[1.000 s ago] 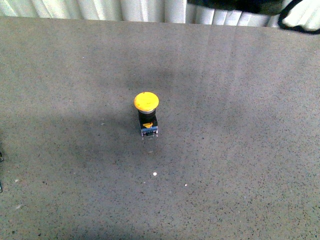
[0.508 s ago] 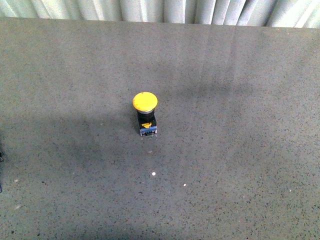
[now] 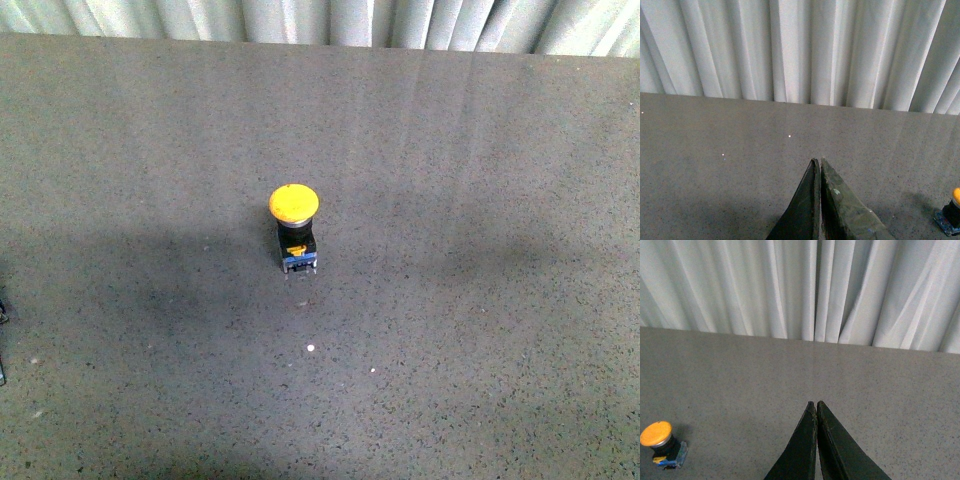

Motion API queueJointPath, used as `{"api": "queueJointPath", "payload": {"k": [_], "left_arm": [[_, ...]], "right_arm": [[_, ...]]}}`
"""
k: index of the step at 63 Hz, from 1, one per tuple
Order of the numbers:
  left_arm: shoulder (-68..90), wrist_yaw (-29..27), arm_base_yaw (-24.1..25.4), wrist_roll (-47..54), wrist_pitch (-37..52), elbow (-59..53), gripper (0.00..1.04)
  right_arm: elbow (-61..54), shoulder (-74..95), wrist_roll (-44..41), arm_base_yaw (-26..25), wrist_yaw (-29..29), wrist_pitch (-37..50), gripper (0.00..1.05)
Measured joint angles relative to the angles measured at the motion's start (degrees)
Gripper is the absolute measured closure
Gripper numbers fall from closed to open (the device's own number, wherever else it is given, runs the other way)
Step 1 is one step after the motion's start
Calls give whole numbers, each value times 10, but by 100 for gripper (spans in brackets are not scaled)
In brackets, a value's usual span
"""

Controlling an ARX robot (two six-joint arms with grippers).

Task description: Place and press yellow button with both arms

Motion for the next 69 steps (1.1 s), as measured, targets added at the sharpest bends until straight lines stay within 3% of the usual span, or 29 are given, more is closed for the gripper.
{"api": "queueJointPath", "payload": {"k": [7,12,44,69], "left_arm": [[0,0,0,0,0,0,103],[0,0,0,0,0,0,103],[0,0,0,0,0,0,103],[0,0,0,0,0,0,103]], "right_arm": [[-18,-45,0,-39,-48,-27,103],[-37,-54,0,-54,-49,-9,103],[-42,-265,0,-55,-54,-206,103],[-42,-351,0,-55,-54,-289,103]]}}
